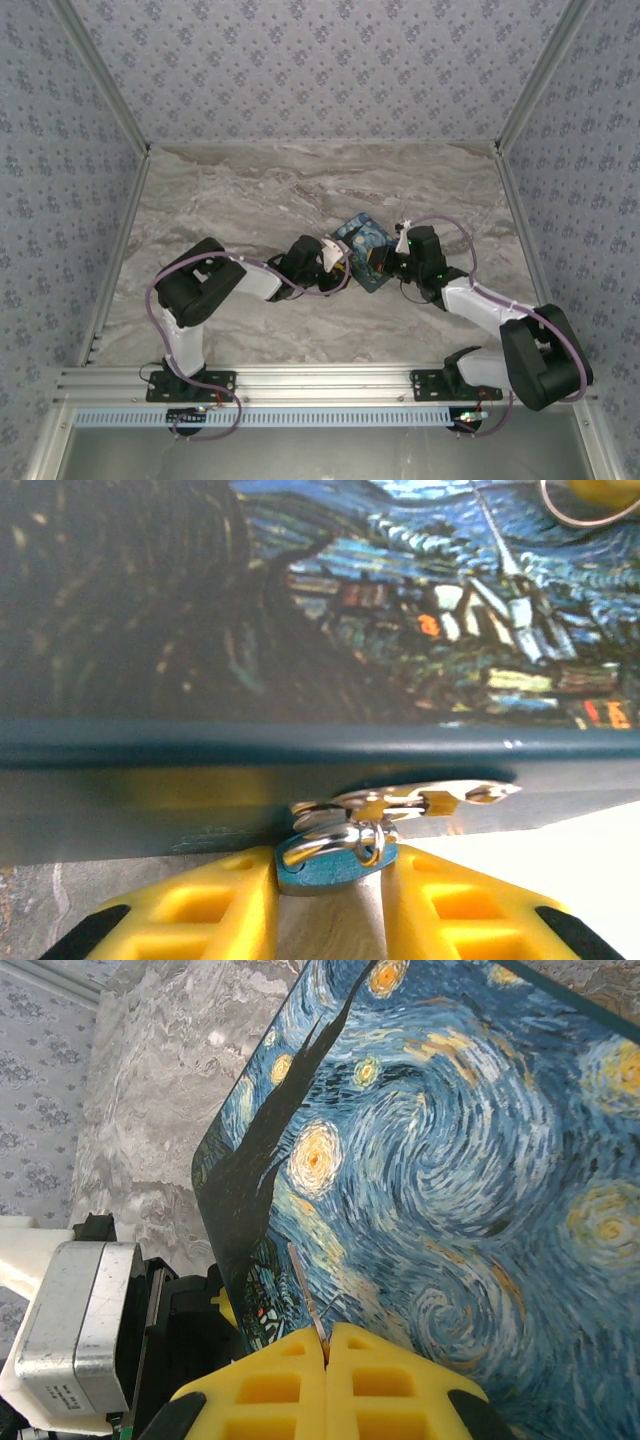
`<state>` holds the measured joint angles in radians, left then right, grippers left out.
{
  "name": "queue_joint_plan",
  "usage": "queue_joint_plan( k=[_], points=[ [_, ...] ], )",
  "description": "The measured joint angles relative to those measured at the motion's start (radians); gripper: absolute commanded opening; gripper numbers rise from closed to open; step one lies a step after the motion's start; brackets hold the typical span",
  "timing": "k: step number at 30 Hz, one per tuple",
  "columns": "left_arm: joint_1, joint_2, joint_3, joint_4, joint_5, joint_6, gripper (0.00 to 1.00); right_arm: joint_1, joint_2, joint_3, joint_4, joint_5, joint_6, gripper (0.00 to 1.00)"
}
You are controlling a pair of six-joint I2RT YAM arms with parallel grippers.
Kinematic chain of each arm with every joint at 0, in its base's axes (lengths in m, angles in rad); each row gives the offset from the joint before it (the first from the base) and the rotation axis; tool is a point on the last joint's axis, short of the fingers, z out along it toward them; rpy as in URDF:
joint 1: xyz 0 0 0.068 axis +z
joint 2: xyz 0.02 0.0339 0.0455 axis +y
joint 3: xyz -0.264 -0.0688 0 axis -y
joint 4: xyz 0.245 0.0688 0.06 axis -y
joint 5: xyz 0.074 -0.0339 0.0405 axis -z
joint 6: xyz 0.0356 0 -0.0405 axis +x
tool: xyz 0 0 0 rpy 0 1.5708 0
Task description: Unlock a padlock with a key
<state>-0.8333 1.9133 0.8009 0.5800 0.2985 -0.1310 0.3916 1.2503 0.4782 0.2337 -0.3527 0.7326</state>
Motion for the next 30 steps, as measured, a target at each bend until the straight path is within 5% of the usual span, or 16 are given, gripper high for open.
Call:
queue_joint_plan(
  k=[17,30],
  points=[
    [0.0,-0.004,0.012,-0.027,0.0,-0.024,0.26,0.0,-0.085,-0.007,-0.105,0.03,-0.046,0.0],
    [-0.011,-0.098,0.018,-0.201,-0.023,-0.089,0.26,-0.056,-0.483,-0.076,-0.349,0.051,-0.185,0.01]
  ],
)
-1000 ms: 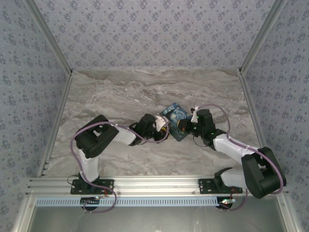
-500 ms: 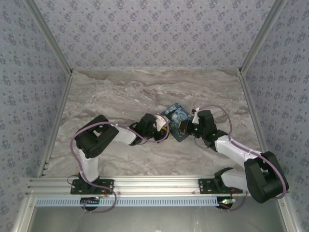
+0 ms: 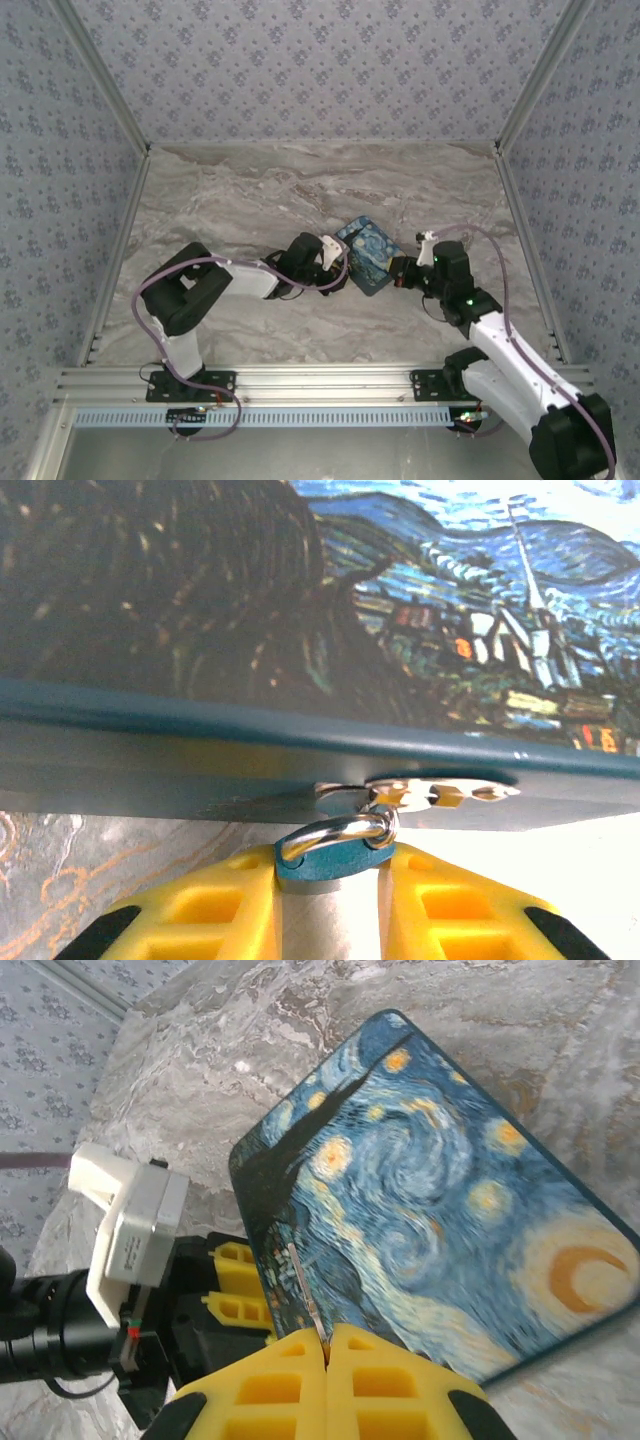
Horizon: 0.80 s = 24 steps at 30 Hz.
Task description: Unlock a padlock with a key
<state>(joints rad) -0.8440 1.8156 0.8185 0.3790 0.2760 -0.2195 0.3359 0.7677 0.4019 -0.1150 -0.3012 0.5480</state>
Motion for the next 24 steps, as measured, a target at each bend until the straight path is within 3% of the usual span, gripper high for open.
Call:
queue_joint_plan(
  k=[6,12,24],
  points=[
    [-0.005,-0.032,0.0,-0.058,-0.005,-0.026,0.26,-0.054,-0.108,-0.092,-0.15,0.008,-0.007,0.01],
    [-0.016,-0.067,0.007,-0.109,-0.011,-0.069,0.26,-0.078,-0.109,-0.143,-0.166,-0.003,-0.006,0.01],
    [-0.034,-0.118,0.023,-0.183,-0.027,-0.149,0.25,-0.105,0.212,-0.092,-0.008,-0.069,-0.045,0.0]
  ],
)
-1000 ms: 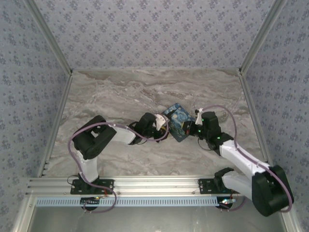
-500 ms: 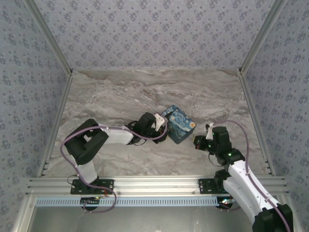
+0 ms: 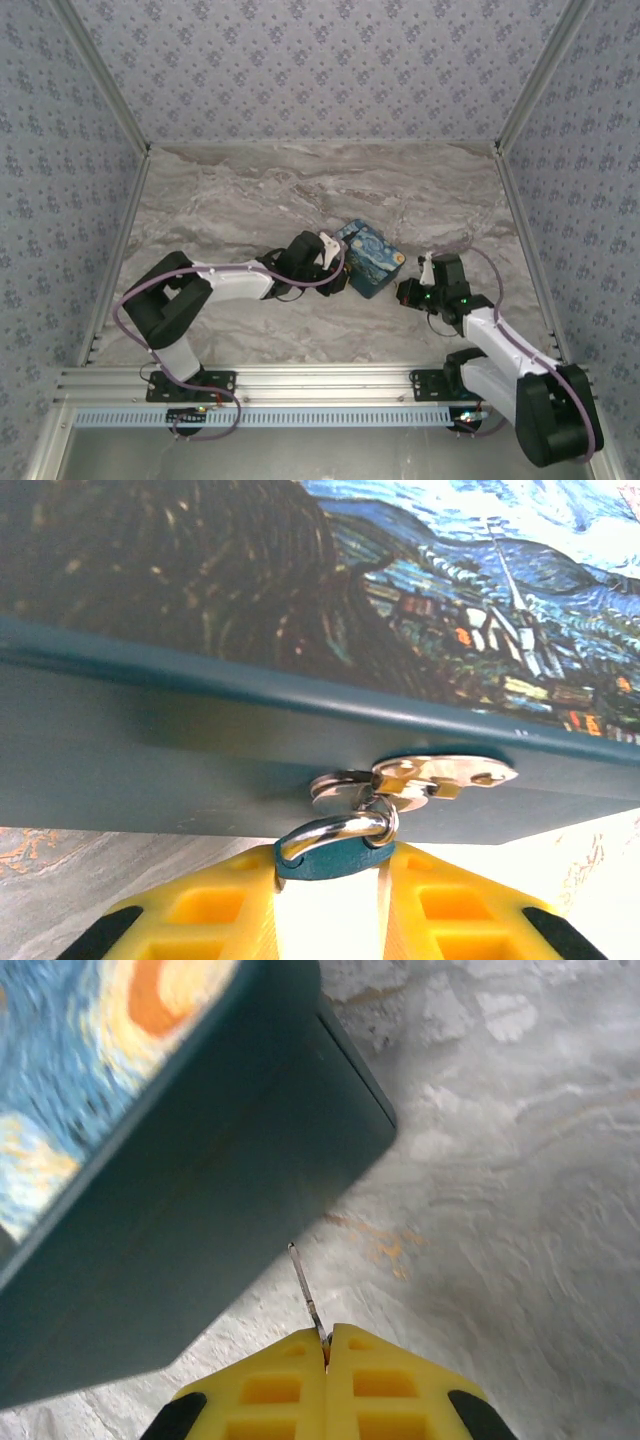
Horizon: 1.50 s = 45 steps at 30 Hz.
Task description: Unlock a padlock with a key
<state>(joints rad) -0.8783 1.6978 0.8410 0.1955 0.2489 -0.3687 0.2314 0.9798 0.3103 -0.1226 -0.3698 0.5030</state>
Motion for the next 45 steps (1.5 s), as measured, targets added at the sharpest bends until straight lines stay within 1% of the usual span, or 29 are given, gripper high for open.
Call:
queue_joint_plan(
  k=[12,14,17,20,24,31,39,45],
  points=[
    [-0.001,-0.037,0.0,-0.032,-0.041,-0.043,0.25,0.014,0.319,0.176,0.151,-0.058,-0.05,0.0],
    [-0.001,-0.047,0.0,-0.048,-0.054,-0.057,0.24,0.014,0.352,0.198,0.167,-0.062,-0.057,0.0],
    [-0.001,-0.058,0.0,-0.069,-0.059,-0.079,0.24,0.01,0.356,0.201,0.18,-0.065,-0.072,0.0],
    [-0.001,-0.06,0.018,-0.105,-0.059,-0.106,0.24,-0.01,0.326,0.179,0.185,-0.07,-0.092,0.0],
    [-0.001,-0.06,0.066,-0.15,-0.059,-0.148,0.23,-0.045,0.246,0.112,0.178,-0.075,-0.125,0.0],
    [-0.001,-0.06,0.118,-0.201,-0.059,-0.222,0.23,-0.025,0.038,0.015,0.175,-0.09,-0.14,0.0],
    [-0.001,-0.06,0.15,-0.232,-0.059,-0.312,0.24,0.059,-0.18,-0.059,0.18,-0.074,-0.146,0.0],
    [-0.001,-0.06,0.159,-0.237,-0.059,-0.368,0.24,0.21,-0.24,-0.088,0.193,0.0,-0.136,0.0]
  ],
)
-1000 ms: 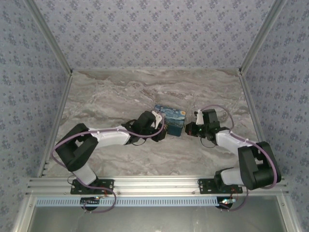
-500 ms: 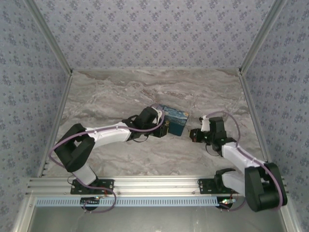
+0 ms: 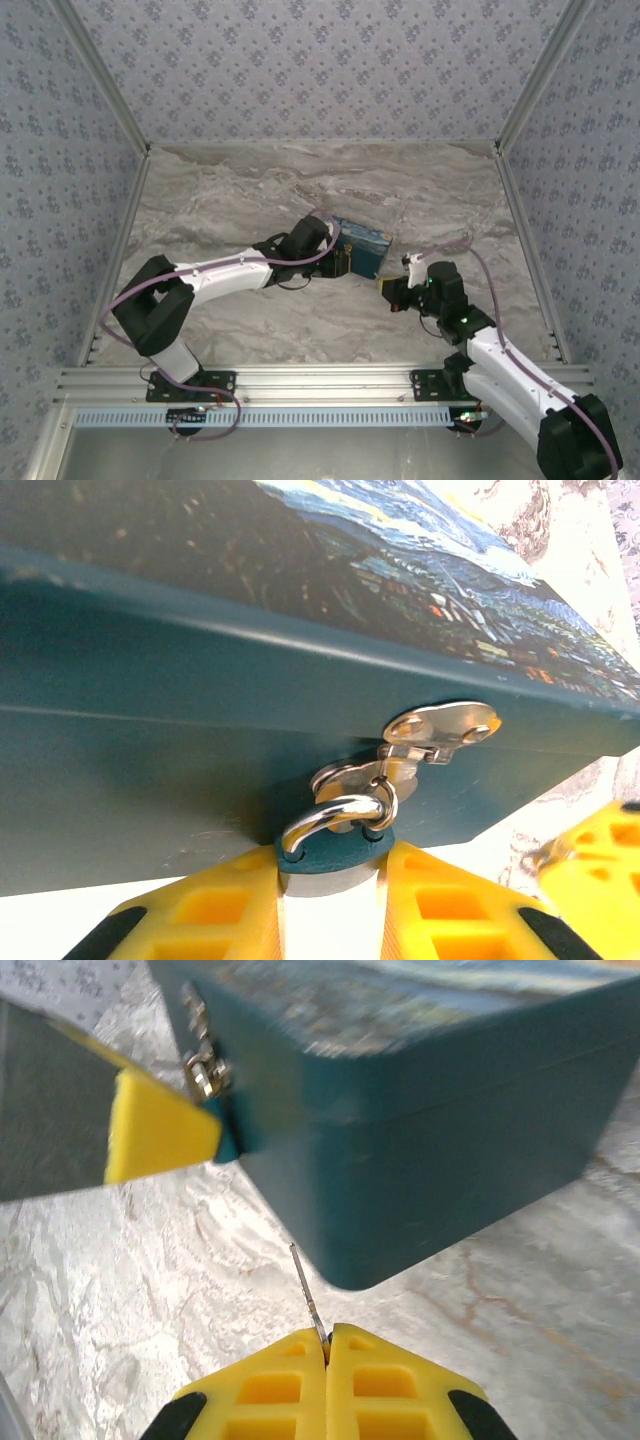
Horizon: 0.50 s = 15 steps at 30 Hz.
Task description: Unlock a padlock with a key
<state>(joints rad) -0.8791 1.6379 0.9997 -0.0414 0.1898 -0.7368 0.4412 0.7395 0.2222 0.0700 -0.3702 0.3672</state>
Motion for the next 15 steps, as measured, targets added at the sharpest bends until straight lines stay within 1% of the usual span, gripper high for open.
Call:
queue_joint_plan(
  k=[4,9,12,15],
  points=[
    [0.0,0.0,0.0,0.0,0.002,-0.035,0.24,0.103,0.027,-0.01,0.043,0.073,0.027,0.0],
    [0.0,0.0,0.0,0.016,0.01,-0.079,0.24,0.205,0.122,-0.01,0.143,0.16,0.058,0.0],
    [0.0,0.0,0.0,0.029,0.019,-0.104,0.24,0.246,0.2,-0.01,0.208,0.2,0.069,0.0],
    [0.0,0.0,0.0,0.043,0.027,-0.13,0.24,0.265,0.272,-0.009,0.264,0.226,0.074,0.0]
  ],
)
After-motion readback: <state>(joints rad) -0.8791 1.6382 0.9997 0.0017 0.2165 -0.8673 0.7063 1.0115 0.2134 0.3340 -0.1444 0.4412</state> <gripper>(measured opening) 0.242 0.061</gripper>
